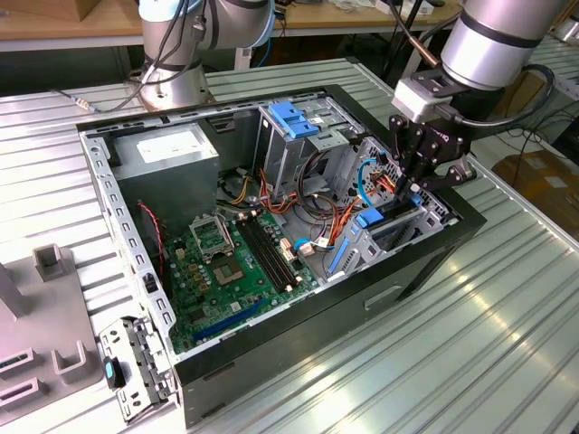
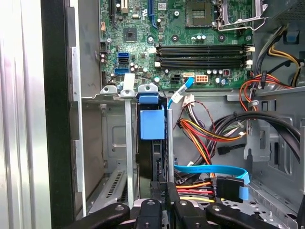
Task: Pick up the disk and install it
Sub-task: 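Insert the first disk wire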
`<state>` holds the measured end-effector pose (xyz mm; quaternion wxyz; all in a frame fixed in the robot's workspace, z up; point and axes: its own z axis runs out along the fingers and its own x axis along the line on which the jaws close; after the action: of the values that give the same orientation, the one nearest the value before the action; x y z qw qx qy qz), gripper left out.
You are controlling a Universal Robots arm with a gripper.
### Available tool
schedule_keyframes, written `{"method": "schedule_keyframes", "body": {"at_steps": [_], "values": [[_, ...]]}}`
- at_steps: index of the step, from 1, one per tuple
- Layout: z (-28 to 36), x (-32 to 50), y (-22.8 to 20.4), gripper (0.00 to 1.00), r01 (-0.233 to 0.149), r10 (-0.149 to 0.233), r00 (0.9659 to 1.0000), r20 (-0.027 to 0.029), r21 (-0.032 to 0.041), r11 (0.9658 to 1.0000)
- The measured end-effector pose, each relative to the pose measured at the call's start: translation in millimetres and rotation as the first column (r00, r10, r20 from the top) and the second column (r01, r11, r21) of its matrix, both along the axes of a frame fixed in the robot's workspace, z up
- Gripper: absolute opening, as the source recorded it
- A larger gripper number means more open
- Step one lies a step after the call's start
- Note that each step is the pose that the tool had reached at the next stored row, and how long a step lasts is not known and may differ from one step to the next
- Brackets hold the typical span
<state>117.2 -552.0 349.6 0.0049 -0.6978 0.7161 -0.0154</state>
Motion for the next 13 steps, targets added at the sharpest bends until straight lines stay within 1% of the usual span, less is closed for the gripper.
{"method": "schedule_keyframes", "body": {"at_steps": [1,4,8,13], "values": [[-0.1,0.0,-1.2,0.17,0.0,0.0,1.0,0.0,0.0036,1.0],[-0.5,0.0,-2.0,0.17,-0.002,0.002,1.0,0.0,0.0035,1.0],[-2.0,0.0,-2.0,0.17,-0.003,0.003,1.0,-0.0001,0.0037,1.0],[-4.1,0.0,-2.0,0.17,-0.003,0.003,1.0,-0.0015,0.0035,1.0]]}}
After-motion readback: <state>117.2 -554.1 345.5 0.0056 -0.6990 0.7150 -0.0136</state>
